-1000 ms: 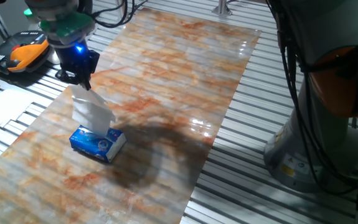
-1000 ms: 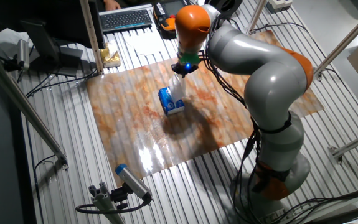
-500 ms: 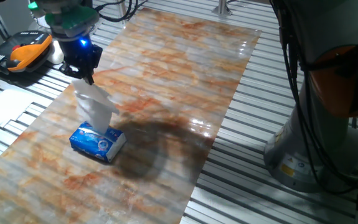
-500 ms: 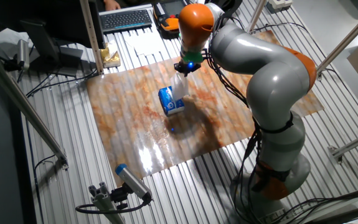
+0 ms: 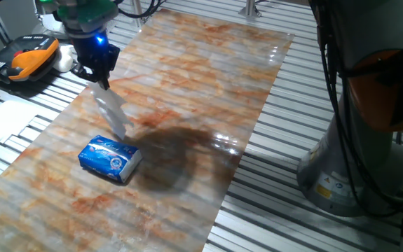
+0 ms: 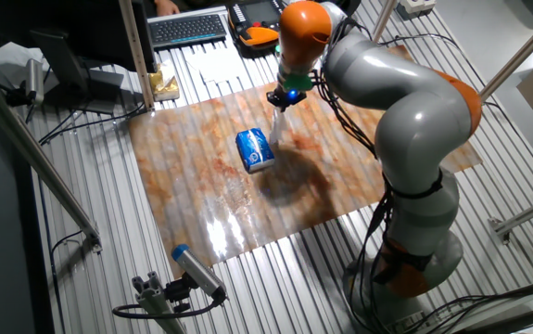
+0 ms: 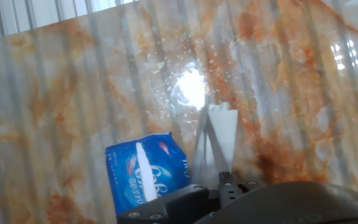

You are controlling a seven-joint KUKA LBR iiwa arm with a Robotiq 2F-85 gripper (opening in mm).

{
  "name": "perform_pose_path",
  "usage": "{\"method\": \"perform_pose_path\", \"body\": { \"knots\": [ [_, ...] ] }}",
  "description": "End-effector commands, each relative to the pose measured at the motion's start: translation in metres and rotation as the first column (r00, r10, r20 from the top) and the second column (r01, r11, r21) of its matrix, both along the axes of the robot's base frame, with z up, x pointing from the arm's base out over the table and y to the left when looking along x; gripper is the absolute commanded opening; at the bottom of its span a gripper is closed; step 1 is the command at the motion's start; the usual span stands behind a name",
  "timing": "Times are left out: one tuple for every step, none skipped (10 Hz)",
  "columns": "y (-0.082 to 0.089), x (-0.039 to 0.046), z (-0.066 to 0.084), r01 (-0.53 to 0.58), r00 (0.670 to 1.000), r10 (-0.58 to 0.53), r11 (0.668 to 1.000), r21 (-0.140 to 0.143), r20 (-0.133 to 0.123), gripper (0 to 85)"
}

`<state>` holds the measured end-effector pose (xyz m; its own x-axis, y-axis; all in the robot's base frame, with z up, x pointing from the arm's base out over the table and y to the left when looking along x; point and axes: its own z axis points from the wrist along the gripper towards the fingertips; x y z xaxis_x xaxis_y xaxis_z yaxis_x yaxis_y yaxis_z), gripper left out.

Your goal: Pull out a napkin

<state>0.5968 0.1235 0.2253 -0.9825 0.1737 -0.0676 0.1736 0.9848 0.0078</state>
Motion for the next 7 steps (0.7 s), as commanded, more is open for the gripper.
{"method": "perform_pose_path", "body": {
  "knots": [
    [-0.0031, -0.0011, -0.0001, -0.005, 1.0, 0.005, 1.0, 0.0, 0.002, 0.0],
    [-0.0069, -0.0021, -0.0013, -0.013, 1.0, 0.013, 1.0, -0.001, 0.009, 0.0],
    [-0.0101, -0.0027, -0.0026, -0.018, 1.0, 0.018, 1.0, 0.003, 0.012, 0.0],
    [-0.0113, -0.0029, -0.0032, -0.02, 1.0, 0.02, 1.0, 0.004, 0.013, 0.0],
    [-0.0111, -0.0028, -0.0032, -0.02, 1.0, 0.02, 1.0, 0.006, 0.013, 0.0],
    [-0.0115, -0.0028, -0.0033, -0.018, 1.0, 0.018, 1.0, 0.006, 0.013, 0.0],
    [-0.0118, -0.0026, -0.0034, -0.017, 1.0, 0.016, 1.0, 0.004, 0.013, 0.0]
  ]
}}
